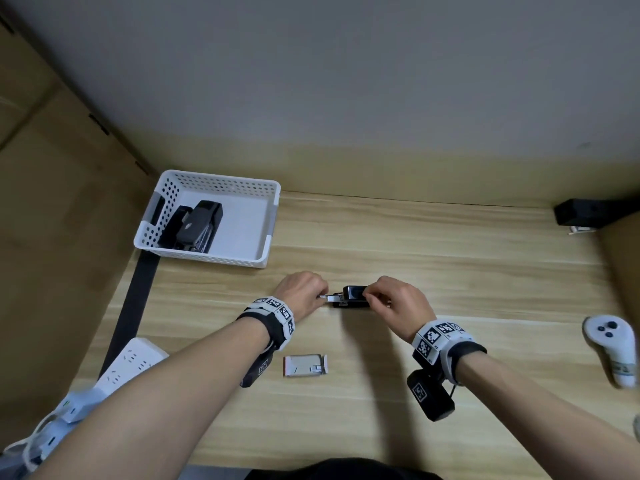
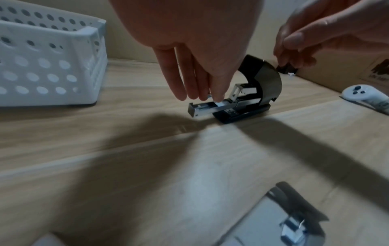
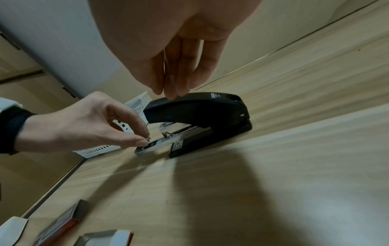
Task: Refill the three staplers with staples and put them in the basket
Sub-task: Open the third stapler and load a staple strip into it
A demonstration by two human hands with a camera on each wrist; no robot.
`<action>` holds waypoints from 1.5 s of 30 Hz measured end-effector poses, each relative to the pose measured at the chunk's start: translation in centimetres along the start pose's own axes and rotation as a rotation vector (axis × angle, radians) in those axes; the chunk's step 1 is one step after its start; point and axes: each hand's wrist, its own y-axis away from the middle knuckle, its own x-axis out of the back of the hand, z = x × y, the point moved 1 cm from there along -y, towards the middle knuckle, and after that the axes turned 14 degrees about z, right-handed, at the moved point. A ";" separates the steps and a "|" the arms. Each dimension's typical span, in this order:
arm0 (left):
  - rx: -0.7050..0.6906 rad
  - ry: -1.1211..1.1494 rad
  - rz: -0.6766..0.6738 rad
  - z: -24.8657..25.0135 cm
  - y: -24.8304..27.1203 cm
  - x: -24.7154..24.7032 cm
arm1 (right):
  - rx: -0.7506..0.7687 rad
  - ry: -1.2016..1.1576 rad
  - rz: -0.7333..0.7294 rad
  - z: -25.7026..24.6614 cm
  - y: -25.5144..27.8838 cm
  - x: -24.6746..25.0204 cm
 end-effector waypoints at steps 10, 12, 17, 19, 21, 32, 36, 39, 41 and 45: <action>-0.046 0.024 -0.024 -1.0 0.2 -0.9 | -0.005 -0.003 -0.026 0.0 -1.0 -0.7; -0.047 0.026 -0.032 -1.2 0.2 -1.0 | -0.008 0.003 -0.026 0.0 -1.0 -0.8; -0.142 0.009 0.019 -1.3 0.8 -1.3 | -0.014 0.002 -0.020 0.0 -0.9 -0.8; -0.143 -0.009 0.018 -1.2 0.9 -1.4 | -0.012 0.000 -0.021 -0.1 -1.0 -0.8; -0.123 -0.018 0.015 -1.1 0.8 -1.4 | -0.011 0.001 -0.021 0.0 -1.0 -0.8; 0.006 0.012 -0.041 -0.2 0.4 0.0 | -0.010 0.027 -0.044 -0.8 -0.6 -0.4; 0.041 0.078 -0.067 -0.6 2.9 0.9 | 0.003 0.064 -0.086 -1.7 0.3 -0.1; 0.076 0.125 -0.036 -1.4 5.3 1.6 | 0.030 0.091 -0.111 -3.2 0.8 -0.7; 0.106 0.135 -0.003 -2.3 6.4 2.3 | 0.060 0.115 -0.143 -4.4 0.7 -1.7; 0.169 0.119 0.007 -4.0 8.5 3.3 | 0.149 0.210 -0.289 -6.2 0.7 -4.6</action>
